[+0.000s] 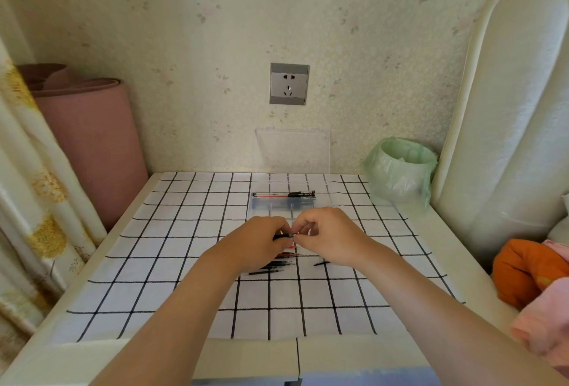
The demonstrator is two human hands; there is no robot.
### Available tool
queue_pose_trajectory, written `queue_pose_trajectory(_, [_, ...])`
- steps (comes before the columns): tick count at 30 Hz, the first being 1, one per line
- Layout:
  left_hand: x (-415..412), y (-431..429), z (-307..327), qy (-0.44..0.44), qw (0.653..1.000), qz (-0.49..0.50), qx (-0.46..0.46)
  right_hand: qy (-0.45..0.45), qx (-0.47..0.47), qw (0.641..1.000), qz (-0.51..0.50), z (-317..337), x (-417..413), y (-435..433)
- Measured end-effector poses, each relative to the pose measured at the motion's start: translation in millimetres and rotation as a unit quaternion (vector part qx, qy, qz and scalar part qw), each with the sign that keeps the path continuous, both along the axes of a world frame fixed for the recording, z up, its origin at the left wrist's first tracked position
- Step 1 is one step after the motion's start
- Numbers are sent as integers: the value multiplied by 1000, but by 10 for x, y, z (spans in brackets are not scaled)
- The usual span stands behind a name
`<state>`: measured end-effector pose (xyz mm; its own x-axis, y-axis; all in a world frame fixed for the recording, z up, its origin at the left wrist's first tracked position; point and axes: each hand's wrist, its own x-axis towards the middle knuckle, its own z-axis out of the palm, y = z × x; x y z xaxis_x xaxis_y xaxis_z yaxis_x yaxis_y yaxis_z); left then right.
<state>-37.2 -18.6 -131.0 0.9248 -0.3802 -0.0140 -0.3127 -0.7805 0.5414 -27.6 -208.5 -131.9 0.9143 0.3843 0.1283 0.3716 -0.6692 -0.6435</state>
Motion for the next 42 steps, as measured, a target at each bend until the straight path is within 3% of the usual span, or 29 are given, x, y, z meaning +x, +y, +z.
queue_pose_trajectory(9, [-6, 9, 23, 7, 1000, 2, -15, 6, -1, 1000, -11, 8, 19, -10])
queue_pose_trajectory(15, [-7, 36, 22, -2, 1000, -6, -7, 59, -29, 998, 14, 23, 9, -33])
queue_pose_trajectory(42, [-13, 9, 24, -17, 1000, -6, 14, 20, -82, 996, 9, 28, -2, -71])
